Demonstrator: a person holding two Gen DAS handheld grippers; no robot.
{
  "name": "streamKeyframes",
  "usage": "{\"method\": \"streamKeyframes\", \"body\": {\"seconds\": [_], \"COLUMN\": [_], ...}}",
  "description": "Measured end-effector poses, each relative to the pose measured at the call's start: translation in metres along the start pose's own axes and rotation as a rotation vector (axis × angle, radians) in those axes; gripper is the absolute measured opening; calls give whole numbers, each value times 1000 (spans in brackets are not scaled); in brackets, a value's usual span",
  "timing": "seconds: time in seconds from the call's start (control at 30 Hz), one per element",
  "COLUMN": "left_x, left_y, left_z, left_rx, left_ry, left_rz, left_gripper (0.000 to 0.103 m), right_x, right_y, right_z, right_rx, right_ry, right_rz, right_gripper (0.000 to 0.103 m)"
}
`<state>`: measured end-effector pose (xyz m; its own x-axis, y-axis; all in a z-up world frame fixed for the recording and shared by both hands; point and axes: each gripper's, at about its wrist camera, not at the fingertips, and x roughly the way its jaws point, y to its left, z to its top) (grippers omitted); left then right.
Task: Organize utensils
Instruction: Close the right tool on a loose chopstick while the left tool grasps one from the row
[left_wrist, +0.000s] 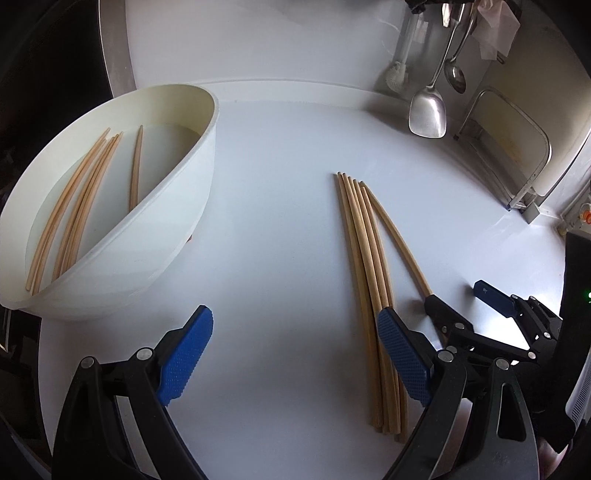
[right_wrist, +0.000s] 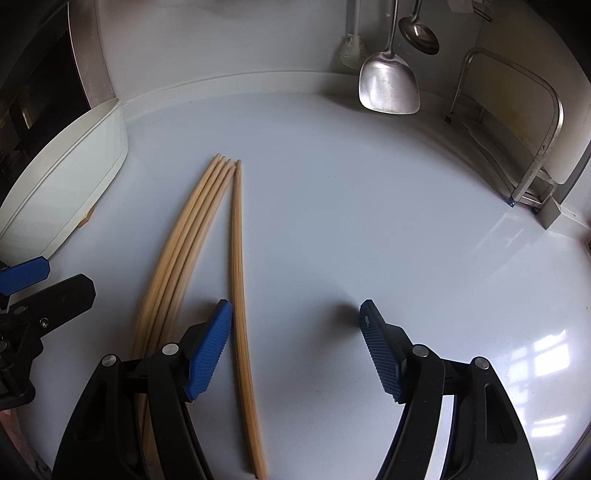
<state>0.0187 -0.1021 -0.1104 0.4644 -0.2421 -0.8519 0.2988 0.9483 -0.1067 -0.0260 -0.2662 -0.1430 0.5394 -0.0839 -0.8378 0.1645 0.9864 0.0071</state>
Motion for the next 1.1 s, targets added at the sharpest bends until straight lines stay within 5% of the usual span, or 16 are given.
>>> {"method": "streamKeyframes", "body": {"seconds": [0.37,1.1], "left_x": [21,35], "left_y": [-10,-22], "left_z": [-2,-7], "left_rx": [14,20], "left_ry": [16,49], "left_rz": [37,75], "left_gripper": [89,90], "right_x": [-3,-8], "right_y": [-35,-39], "right_z": [-5,-10], "right_rx": [39,41], "right_ry": [2,-11], "right_rz": [-16,9], "right_gripper": [68,68]}}
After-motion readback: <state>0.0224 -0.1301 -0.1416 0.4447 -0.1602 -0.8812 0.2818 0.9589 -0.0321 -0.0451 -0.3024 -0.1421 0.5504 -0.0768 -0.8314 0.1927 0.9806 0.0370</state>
